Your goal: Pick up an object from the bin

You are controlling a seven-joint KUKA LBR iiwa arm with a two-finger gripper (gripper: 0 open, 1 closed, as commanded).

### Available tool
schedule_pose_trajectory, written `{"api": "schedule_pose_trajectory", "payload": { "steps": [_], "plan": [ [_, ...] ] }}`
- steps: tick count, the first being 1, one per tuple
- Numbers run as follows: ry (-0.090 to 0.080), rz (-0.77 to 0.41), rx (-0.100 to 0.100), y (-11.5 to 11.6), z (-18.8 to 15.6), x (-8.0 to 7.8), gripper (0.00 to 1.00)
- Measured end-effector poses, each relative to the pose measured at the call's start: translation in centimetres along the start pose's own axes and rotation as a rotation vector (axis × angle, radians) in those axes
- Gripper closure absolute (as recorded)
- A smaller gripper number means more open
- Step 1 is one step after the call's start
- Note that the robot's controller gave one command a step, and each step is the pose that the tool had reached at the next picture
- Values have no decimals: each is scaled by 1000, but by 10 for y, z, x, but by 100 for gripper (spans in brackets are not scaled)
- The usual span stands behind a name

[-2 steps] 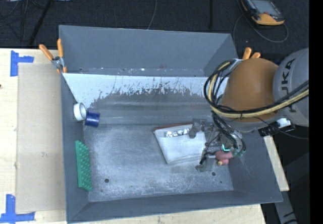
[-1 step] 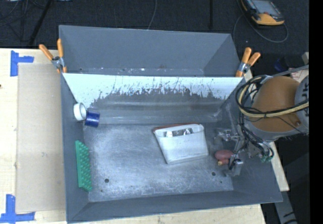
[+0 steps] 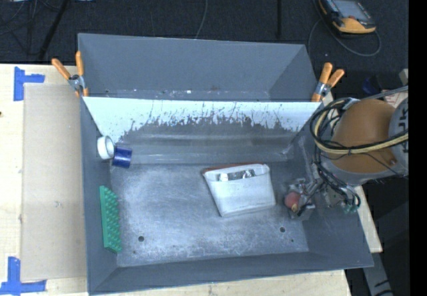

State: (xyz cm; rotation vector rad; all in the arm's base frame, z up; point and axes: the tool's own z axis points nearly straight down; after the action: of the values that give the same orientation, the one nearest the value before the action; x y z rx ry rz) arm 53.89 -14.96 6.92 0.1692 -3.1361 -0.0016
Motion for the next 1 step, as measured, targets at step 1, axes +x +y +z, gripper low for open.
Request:
{"api": "schedule_pose_trajectory", "payload": {
  "steps": [1],
  "plan": [
    [-2, -478, 1, -2, 0, -9, 100]
  ]
}}
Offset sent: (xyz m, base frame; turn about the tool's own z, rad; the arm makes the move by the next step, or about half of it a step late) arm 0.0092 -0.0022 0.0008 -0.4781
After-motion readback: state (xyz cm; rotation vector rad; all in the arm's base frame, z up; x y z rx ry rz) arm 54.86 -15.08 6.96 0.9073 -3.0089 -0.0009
